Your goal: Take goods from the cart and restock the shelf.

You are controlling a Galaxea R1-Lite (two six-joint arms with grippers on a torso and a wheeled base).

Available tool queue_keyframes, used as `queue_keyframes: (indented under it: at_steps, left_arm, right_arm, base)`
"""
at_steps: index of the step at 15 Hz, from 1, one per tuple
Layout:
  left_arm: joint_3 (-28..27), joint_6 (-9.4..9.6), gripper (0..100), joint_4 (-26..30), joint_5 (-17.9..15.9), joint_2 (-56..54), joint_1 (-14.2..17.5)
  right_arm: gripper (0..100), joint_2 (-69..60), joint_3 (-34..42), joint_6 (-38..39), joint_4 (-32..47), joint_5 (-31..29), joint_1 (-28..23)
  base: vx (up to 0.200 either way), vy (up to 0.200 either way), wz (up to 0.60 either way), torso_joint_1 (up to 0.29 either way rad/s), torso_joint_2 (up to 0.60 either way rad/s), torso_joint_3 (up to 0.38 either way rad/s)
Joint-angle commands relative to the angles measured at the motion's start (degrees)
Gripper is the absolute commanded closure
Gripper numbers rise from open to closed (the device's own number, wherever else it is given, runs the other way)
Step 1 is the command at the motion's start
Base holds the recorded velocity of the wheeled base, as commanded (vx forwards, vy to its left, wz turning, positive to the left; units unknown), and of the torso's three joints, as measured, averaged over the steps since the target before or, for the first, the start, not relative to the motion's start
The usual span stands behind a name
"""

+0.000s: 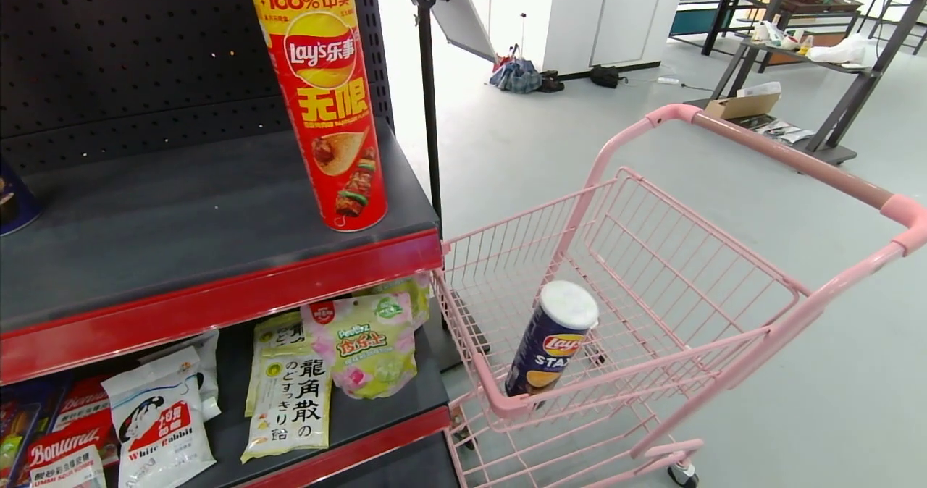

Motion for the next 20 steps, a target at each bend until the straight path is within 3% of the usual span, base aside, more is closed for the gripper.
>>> queue_keyframes:
  at_steps: [1, 3, 5, 10, 14, 17, 20]
  left_arm:
    - [0.0, 0.01, 0, 0.0, 0.0, 0.0, 0.0]
    - [0.0, 0.01, 0, -0.1, 0.0, 0.0, 0.0]
    - [0.0, 0.01, 0, -0.1, 0.0, 0.0, 0.0]
    - [0.0, 0.01, 0, -0.1, 0.0, 0.0, 0.0]
    - [0.0, 0.01, 0, -0.1, 0.0, 0.0, 0.0]
    - [0.0, 0.01, 0, -0.1, 0.0, 0.0, 0.0]
    - [0.0, 0.01, 0, -0.1, 0.0, 0.0, 0.0]
  right_arm:
    - [0, 31.7, -8.3, -1.2, -9.2, 10.7, 11.7]
    - [0, 46.4, -4.7, -0.6, -26.3, 11.7, 15.1]
    - [0, 56.1, -2.4, -0.8, -34.3, 15.4, 15.8]
    - [0, 64.7, -4.6, -0.8, -35.2, 17.2, 16.6]
    - [0, 68.7, -5.5, -1.3, -35.6, 18.9, 20.1]
    - [0, 78.4, -6.3, -1.3, -46.4, 18.1, 21.8]
    - [0, 81.9, -7.6, -1.0, -48.7, 17.8, 22.8]
  base:
    - [0.000, 0.000, 0.00, 0.000, 0.00, 0.000]
    - [0.000, 0.000, 0.00, 0.000, 0.00, 0.000]
    - [0.000, 0.000, 0.00, 0.000, 0.00, 0.000]
    - [0.000, 0.000, 0.00, 0.000, 0.00, 0.000]
    - [0.000, 0.000, 0.00, 0.000, 0.00, 0.000]
    - [0.000, 0.000, 0.00, 0.000, 0.00, 0.000]
    - [0.000, 0.000, 0.00, 0.000, 0.00, 0.000]
